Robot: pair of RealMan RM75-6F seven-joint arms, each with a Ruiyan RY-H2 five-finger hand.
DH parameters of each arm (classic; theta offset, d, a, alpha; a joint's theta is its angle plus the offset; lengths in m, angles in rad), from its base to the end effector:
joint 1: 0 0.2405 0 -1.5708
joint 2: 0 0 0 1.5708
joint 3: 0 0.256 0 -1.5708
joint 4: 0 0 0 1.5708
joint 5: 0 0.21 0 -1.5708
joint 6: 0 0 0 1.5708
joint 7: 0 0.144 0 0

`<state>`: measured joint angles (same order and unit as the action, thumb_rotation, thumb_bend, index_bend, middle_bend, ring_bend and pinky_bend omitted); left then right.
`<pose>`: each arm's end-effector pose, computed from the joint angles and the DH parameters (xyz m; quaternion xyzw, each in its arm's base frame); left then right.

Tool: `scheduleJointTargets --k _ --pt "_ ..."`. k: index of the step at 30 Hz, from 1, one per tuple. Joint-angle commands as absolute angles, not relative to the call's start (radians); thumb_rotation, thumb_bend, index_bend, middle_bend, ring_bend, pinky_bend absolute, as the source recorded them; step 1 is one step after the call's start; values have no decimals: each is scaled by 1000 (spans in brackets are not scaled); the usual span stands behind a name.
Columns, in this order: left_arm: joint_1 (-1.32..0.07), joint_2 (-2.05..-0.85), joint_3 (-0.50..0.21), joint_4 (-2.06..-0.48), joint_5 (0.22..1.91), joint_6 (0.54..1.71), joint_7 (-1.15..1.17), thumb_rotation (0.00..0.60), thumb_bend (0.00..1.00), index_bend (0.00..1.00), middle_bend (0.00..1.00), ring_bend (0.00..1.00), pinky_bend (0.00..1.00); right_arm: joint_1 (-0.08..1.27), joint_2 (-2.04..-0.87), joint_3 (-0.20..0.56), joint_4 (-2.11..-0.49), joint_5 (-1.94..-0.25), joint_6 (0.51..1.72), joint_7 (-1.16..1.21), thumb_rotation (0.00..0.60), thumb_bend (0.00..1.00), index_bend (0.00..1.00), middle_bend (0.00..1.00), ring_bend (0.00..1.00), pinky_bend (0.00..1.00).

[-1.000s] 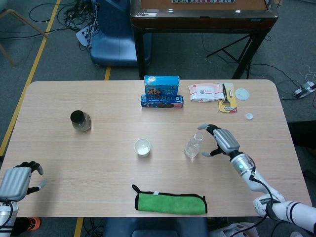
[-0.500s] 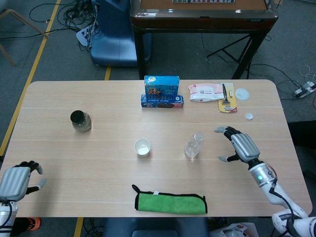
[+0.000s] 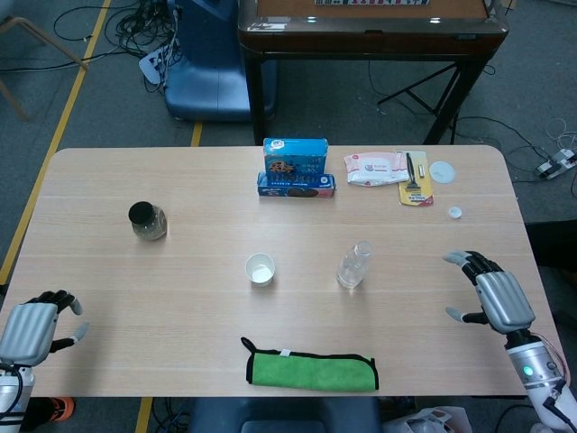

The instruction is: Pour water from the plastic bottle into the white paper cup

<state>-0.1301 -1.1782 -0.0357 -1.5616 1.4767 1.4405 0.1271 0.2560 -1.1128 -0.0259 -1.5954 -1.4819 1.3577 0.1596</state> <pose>-0.3140 0.1926 0.1380 -0.6289 -0.3601 -0.3463 0.5957 -0.2984 -0.2165 0.1375 0.6300 -0.4383 0.4037 0.4980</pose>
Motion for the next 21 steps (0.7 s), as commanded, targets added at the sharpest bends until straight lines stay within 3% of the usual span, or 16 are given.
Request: scheduleJointTargets --k 1,12,21 --pt "-130 -1187 -35 -1549 1491 1451 114 600 197 561 471 409 559 194 -1100 -46 -1623 -1500 1428 111 600 0 216 205 137 278" --pt "-136 -1203 -28 -1541 1520 1454 106 600 198 561 478 410 560 97 -1089 -69 -1671 -1539 1530 -31 600 0 216 213 137 277" --pt "-145 -1202 -26 -1546 1528 1446 107 600 197 561 479 411 560 83 -1075 -60 -1674 -1531 1506 -5 600 0 216 213 138 277"
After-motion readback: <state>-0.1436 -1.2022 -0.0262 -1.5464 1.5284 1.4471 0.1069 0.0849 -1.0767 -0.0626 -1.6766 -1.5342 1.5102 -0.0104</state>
